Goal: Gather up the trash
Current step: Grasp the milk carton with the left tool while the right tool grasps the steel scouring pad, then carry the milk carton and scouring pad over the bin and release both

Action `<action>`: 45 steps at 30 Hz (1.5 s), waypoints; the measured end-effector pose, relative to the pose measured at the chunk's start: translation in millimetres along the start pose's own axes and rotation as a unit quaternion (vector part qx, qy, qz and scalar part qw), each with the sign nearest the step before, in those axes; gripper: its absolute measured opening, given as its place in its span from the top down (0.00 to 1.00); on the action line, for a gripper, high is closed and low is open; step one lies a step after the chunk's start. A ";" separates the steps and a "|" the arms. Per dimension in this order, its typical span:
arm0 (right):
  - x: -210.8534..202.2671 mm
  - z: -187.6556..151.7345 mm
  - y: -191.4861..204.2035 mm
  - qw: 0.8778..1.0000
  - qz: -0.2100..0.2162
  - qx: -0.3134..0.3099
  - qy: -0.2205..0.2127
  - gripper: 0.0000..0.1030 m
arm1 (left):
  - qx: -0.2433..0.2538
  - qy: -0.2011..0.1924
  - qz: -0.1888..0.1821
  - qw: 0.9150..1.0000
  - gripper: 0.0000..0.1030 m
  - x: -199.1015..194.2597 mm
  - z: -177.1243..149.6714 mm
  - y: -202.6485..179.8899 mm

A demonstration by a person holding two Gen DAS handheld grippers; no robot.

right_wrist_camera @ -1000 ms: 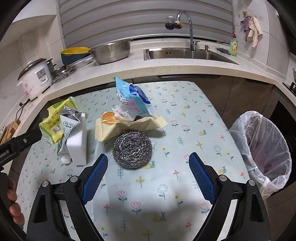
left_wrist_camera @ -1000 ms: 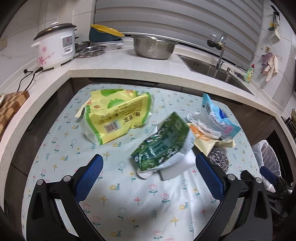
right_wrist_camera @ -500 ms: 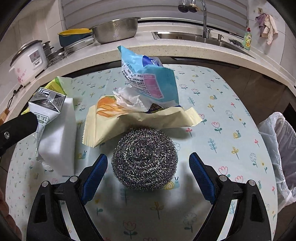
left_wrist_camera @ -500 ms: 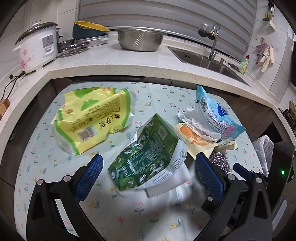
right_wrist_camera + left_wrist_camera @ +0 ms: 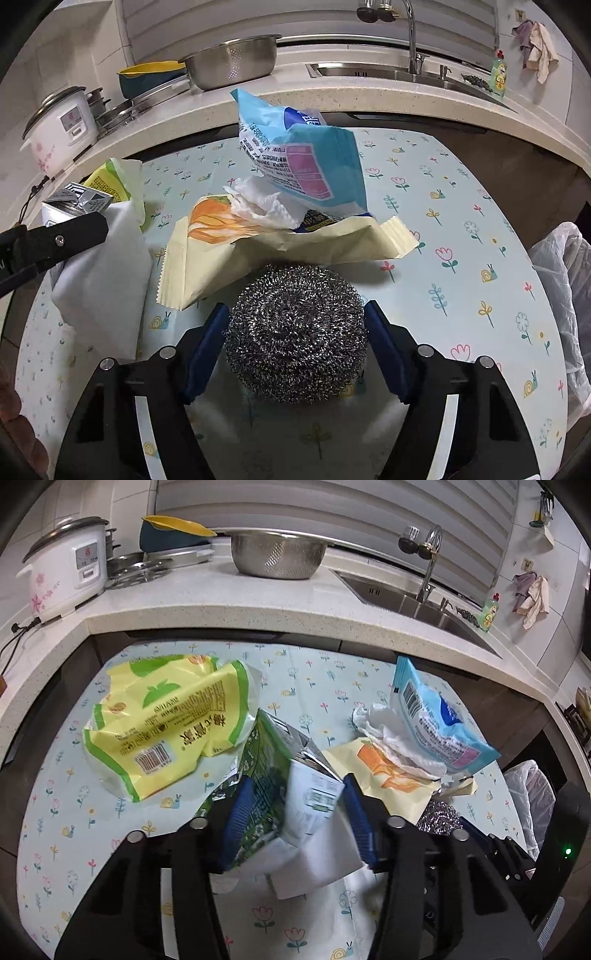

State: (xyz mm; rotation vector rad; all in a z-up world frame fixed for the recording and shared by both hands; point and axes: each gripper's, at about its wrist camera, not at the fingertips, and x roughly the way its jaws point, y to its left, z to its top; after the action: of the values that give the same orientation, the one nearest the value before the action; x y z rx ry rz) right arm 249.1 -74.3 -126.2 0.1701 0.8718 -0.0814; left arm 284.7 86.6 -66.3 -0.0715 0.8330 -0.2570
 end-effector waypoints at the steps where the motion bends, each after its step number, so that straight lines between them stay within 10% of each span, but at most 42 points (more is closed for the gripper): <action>1: -4.4 -0.8 -1.5 1.000 0.000 0.002 -0.003 0.32 | -0.003 0.000 -0.003 1.000 0.58 -2.9 1.1 1.0; 17: -107.3 -3.9 -43.8 0.996 -0.005 0.036 -0.080 0.32 | -0.001 -0.063 -0.033 0.997 0.61 -92.9 12.8 -28.9; 45: -222.6 -52.4 -206.2 0.977 -0.085 0.128 -0.145 0.32 | 0.134 -0.050 -0.118 0.983 0.62 -121.2 -43.3 -234.2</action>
State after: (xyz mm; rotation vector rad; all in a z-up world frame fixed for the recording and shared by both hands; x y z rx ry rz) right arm 37.8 -267.1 -12.3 0.3155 0.5807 -0.3716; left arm 128.4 -107.5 30.2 0.0697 0.6840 -0.5830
